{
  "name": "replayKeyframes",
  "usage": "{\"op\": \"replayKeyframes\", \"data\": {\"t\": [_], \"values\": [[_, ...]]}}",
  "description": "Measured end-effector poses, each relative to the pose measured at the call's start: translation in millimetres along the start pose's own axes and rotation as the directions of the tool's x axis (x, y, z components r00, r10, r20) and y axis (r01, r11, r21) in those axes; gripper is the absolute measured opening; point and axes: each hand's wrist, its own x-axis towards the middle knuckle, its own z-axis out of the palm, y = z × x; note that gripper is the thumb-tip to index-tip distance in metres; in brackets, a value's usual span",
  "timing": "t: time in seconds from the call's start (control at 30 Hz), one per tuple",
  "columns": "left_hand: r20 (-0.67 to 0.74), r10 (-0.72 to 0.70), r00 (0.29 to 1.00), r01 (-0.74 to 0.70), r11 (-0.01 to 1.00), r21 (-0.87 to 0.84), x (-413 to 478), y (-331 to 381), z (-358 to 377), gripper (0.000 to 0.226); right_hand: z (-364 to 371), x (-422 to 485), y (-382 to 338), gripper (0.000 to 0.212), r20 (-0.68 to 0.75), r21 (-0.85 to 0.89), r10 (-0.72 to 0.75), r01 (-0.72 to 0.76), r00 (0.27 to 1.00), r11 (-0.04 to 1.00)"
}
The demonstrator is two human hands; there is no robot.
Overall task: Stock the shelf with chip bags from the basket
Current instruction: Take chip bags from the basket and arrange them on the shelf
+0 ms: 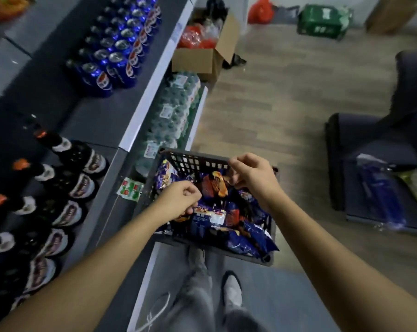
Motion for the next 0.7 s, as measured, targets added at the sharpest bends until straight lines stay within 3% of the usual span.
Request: {"op": "replayKeyframes", "data": {"t": [0.13,0.33,0.57,0.7], "values": [[0.129,-0.068,0.989,0.060,0.996,0.063,54,-39,18,0.011,1,29,51,0.014,-0.050,-0.039,0.120,-0.122,0.991,0.992],[0.212,-0.133,0.968,0.094,0.979,0.183,110,-94,44,0.012,19,73,105,0.014,-0.090,-0.076,0.237,-0.244,0.967,0.967],[0.199,-0.357,0.913,0.258,0.881,0.396,135,-148,67,0.049,44,105,173,0.015,-0.110,-0.139,0.395,-0.407,0.912,0.903],[0.222,-0.331,0.917,0.250,0.911,0.327,140,-166,79,0.028,54,113,201,0.012,-0.119,-0.215,0.469,-0.484,0.875,0.848]]}}
